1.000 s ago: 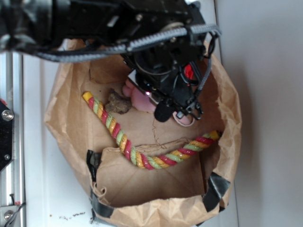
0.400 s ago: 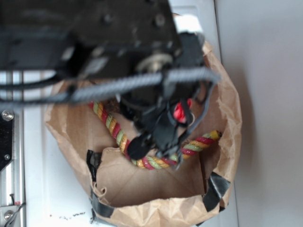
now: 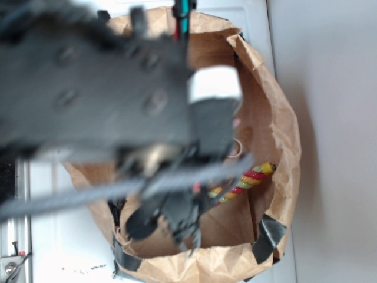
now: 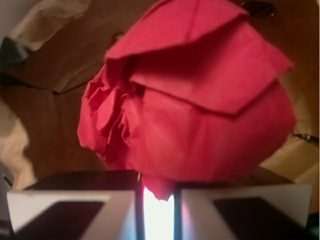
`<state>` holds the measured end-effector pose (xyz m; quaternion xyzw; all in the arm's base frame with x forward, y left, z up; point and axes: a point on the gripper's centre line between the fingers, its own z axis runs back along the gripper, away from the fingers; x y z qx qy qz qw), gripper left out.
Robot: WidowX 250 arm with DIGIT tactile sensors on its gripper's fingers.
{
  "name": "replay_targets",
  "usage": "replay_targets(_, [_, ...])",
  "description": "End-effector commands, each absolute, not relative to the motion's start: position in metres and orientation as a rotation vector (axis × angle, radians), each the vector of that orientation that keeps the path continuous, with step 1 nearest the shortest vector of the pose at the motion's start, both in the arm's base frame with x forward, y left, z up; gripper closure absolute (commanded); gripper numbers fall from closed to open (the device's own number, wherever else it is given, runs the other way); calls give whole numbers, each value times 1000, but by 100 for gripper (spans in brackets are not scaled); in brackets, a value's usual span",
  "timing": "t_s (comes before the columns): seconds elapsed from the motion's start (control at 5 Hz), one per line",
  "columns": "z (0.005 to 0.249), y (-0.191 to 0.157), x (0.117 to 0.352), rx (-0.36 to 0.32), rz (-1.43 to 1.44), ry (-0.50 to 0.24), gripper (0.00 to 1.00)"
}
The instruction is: Grab the red paper.
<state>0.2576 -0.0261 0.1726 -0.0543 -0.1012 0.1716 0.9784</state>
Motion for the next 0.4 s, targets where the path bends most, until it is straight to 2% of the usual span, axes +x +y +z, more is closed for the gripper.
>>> replay_targets(0.0, [187,16,250,-31,469,-304,100])
replay_targets(0.2, [191,17,250,-10,499,-328,100])
